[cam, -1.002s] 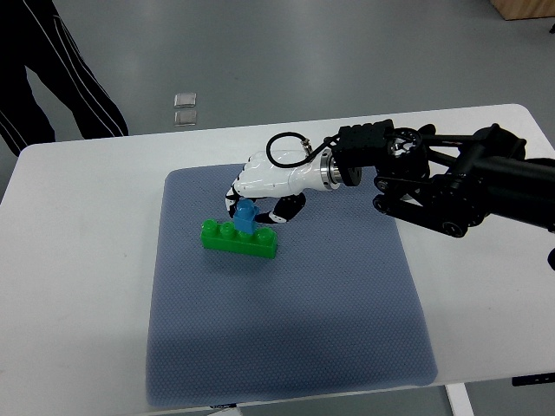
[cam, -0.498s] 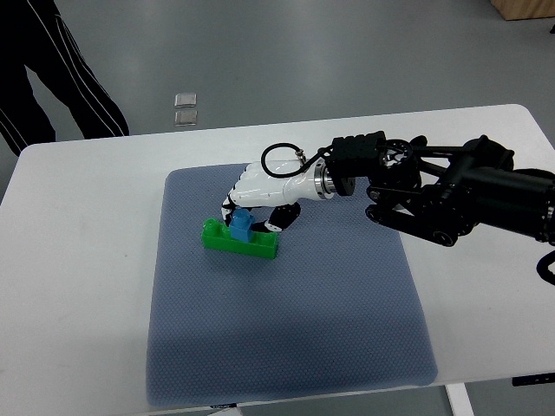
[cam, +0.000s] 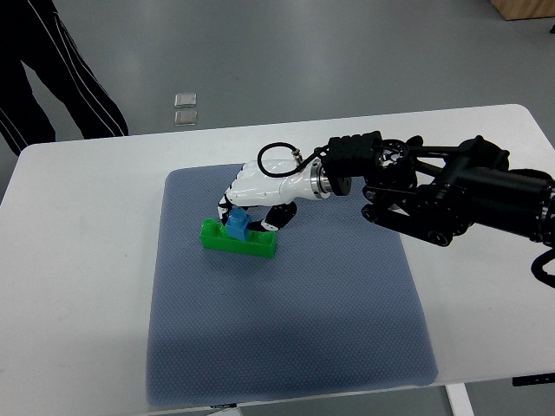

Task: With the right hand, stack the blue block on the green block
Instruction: 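Press the blue block down onto the green block's studs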

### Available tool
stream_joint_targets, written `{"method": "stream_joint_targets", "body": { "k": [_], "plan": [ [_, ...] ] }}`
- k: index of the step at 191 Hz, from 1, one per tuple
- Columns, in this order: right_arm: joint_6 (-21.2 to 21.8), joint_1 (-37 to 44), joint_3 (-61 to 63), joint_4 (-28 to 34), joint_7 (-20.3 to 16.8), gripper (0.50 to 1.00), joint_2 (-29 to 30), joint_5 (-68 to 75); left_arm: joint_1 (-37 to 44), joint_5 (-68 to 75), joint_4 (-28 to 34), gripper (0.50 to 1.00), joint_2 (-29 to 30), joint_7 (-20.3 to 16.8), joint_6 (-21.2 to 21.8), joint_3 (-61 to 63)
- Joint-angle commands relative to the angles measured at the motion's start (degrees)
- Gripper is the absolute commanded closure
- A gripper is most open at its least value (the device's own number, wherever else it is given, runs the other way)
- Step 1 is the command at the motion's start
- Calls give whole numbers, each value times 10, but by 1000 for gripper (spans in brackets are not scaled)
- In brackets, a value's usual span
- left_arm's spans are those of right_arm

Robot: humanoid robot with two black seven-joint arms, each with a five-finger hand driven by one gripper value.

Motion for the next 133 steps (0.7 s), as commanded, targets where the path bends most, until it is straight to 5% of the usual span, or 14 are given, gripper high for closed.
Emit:
{"method": "stream_joint_targets", "body": {
  "k": [1, 133],
  "plan": [
    [0, -2, 0, -1, 0, 946, 1, 1, 0, 0, 0, 500, 0, 0, 0, 0],
    [1, -7, 1, -3, 1, 942, 1, 1, 0, 0, 0, 500, 0, 0, 0, 0]
  ]
}}
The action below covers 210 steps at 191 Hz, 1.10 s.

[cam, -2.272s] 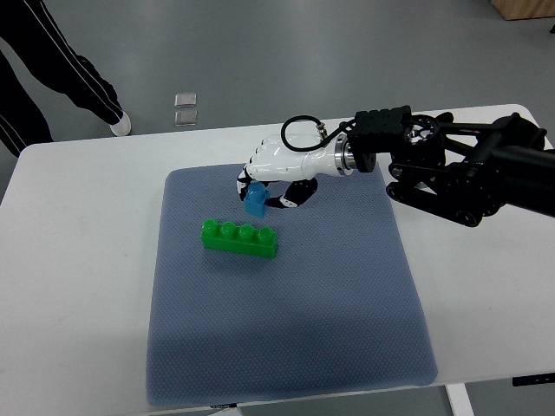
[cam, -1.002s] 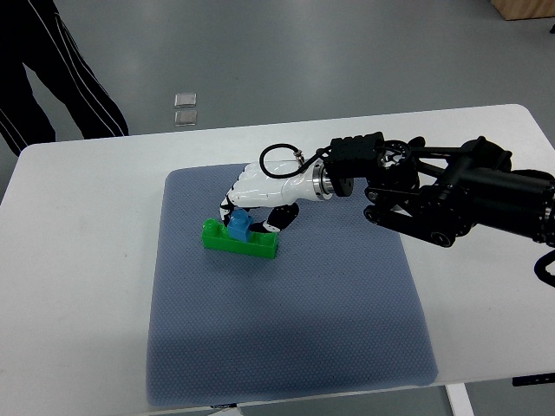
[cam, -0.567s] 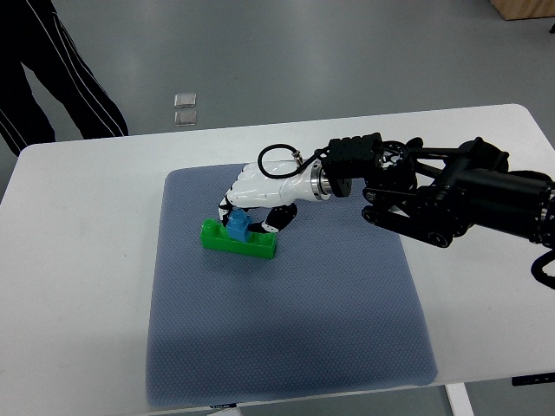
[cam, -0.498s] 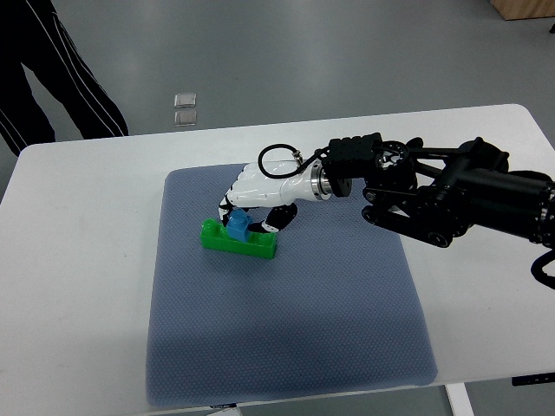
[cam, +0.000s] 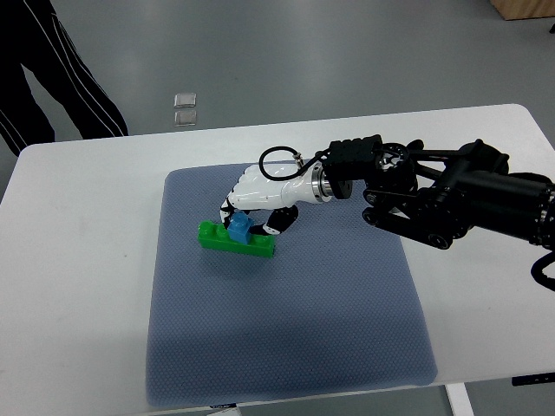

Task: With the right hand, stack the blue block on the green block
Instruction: 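Press the blue block down onto the green block's studs, then open the right hand and lift it off the blue block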

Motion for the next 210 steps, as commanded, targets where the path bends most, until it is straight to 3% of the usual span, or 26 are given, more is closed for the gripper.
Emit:
{"method": "stream_joint_targets", "body": {
  "k": [1, 161, 182, 193, 210],
  "plan": [
    [-2, -1, 0, -1, 0, 942, 0, 0, 0, 0, 0, 500, 0, 0, 0, 0],
    [-4, -21, 0, -32, 0, 938, 27, -1, 0, 0, 0, 500, 0, 0, 0, 0],
    [-4, -21, 1, -31, 0, 891, 26, 0, 0, 0, 0, 500, 0, 0, 0, 1],
    [-4, -20, 5, -32, 0, 808, 26, 0, 0, 0, 0, 500, 0, 0, 0, 0],
    [-4, -19, 7, -32, 0, 785, 26, 0, 0, 0, 0, 500, 0, 0, 0, 1]
  ]
}}
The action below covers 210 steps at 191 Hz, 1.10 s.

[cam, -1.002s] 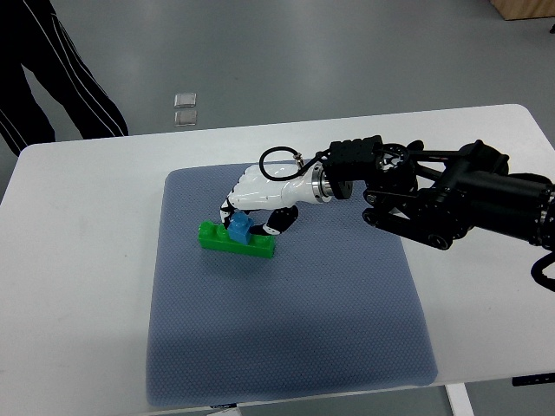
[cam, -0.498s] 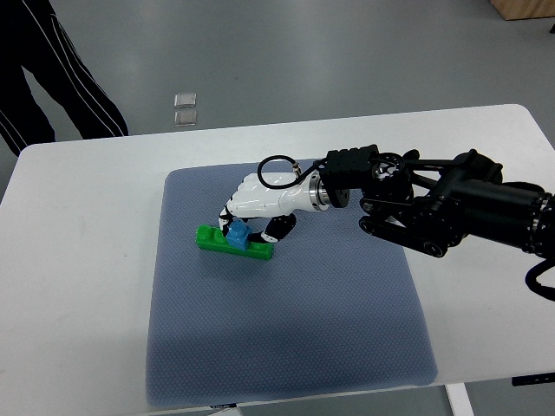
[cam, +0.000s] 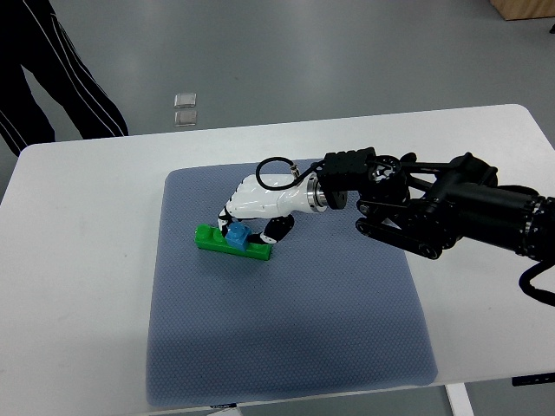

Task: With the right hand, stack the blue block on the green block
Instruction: 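Open the right hand and lift it off the blue block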

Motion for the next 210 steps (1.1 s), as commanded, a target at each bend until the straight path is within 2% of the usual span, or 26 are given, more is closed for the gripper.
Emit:
{"method": "stream_joint_targets", "body": {
  "k": [1, 51, 62, 109, 132, 210],
  "plan": [
    [0, 2, 3, 1, 0, 785, -1, 1, 0, 0, 0, 500, 0, 0, 0, 0],
    [1, 7, 5, 1, 0, 744, -4, 1, 0, 0, 0, 500, 0, 0, 0, 0],
    [0, 7, 6, 1, 0, 711, -4, 2, 0, 0, 0, 500, 0, 0, 0, 0],
    [0, 8, 7, 2, 0, 689, -6, 4, 0, 0, 0, 500, 0, 0, 0, 1],
    [1, 15, 19, 2, 0, 644, -9, 5, 0, 0, 0, 500, 0, 0, 0, 0],
    [6, 24, 34, 3, -1, 638, -13, 6, 0, 0, 0, 500, 0, 0, 0, 1]
  ]
}}
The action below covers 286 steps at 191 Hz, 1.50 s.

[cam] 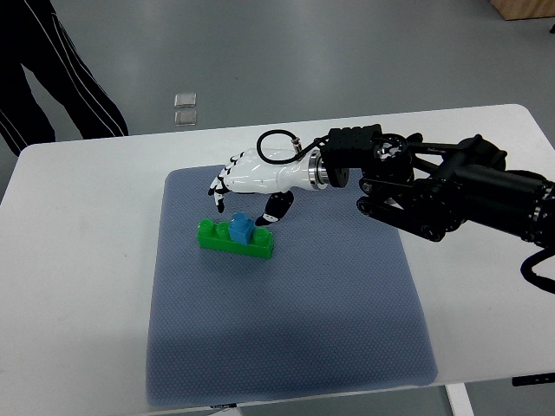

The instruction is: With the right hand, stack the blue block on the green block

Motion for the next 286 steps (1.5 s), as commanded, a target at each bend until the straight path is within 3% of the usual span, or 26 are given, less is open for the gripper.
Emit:
{"method": "stream_joint_targets", "body": {
  "k": [1, 13, 51, 85, 162, 217, 286],
  "plan": [
    [1, 2, 4, 0, -1, 636, 0, 0, 0, 0, 0, 500, 0, 0, 0, 0],
    [0, 4, 8, 0, -1, 589, -1, 0, 0, 0, 0, 500, 0, 0, 0, 0],
    [-4, 10, 26, -6, -2, 587, -12, 6, 0, 0, 0, 500, 0, 0, 0, 0],
    [3, 10, 76, -46, -5, 587, -18, 46, 1, 0, 0, 500, 0, 0, 0, 1],
    [21, 6, 116, -108, -8, 587, -34, 456, 0, 0, 0, 500, 0, 0, 0, 1],
    [20, -42, 117, -137, -9, 587, -27, 715, 1, 0, 0, 500, 0, 0, 0, 1],
    [4, -84, 117, -144, -53, 587, -21, 1042, 1, 0, 0, 500, 0, 0, 0, 1]
  ]
}}
